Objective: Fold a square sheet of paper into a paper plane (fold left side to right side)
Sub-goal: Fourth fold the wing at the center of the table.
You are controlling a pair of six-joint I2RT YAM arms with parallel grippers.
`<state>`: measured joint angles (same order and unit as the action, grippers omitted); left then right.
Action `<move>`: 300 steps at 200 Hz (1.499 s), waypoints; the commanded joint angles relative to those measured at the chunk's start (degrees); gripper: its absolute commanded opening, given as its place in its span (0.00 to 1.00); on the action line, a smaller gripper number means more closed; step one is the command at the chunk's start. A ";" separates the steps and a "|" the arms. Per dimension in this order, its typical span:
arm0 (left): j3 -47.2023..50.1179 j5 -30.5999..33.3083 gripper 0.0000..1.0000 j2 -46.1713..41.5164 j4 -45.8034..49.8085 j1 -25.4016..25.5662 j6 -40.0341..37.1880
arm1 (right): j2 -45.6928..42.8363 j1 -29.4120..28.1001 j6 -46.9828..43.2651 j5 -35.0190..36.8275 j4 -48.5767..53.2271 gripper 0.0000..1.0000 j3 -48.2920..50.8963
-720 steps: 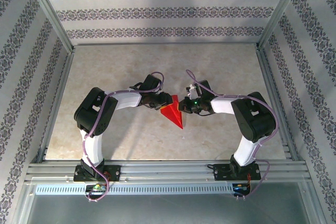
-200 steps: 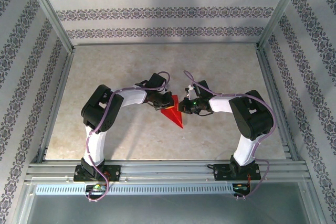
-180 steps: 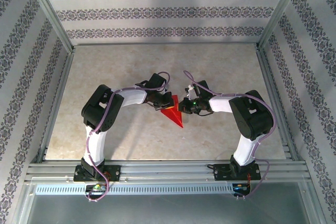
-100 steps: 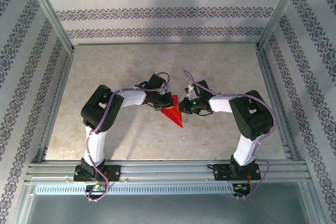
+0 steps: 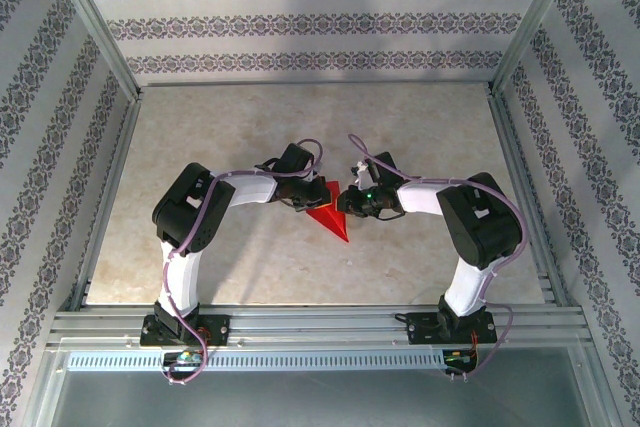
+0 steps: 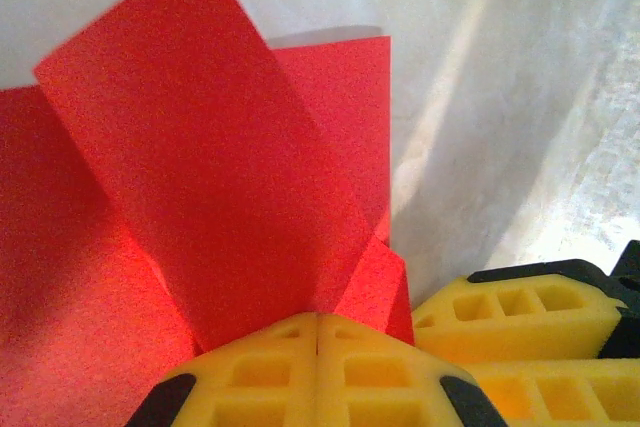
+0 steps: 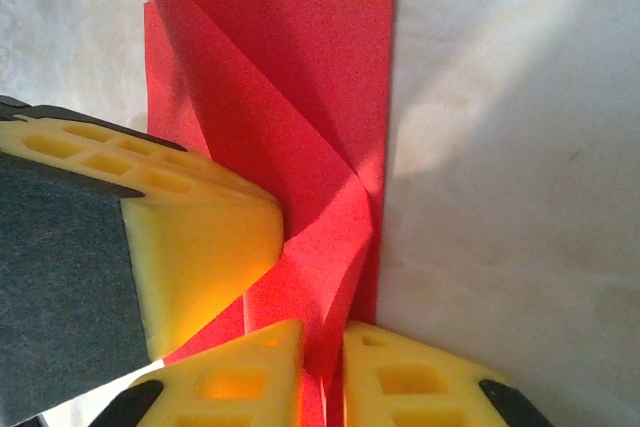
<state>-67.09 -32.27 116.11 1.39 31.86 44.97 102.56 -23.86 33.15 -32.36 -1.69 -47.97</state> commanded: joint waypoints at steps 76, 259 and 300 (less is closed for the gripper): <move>2.40 3.72 0.00 1.22 4.77 0.40 -1.11 | -10.16 1.71 -1.30 0.98 7.93 0.23 -1.96; 1.66 3.78 0.00 1.30 5.37 0.40 -1.38 | -9.68 -3.74 4.38 -9.72 2.64 0.00 9.09; 1.36 3.79 0.00 1.39 5.61 0.40 -1.48 | -8.63 -3.78 5.26 -10.35 0.35 0.00 10.86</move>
<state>-67.09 -32.14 116.09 1.39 31.88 44.97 92.64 -27.16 37.67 -42.09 0.78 -38.54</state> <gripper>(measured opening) 0.064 0.055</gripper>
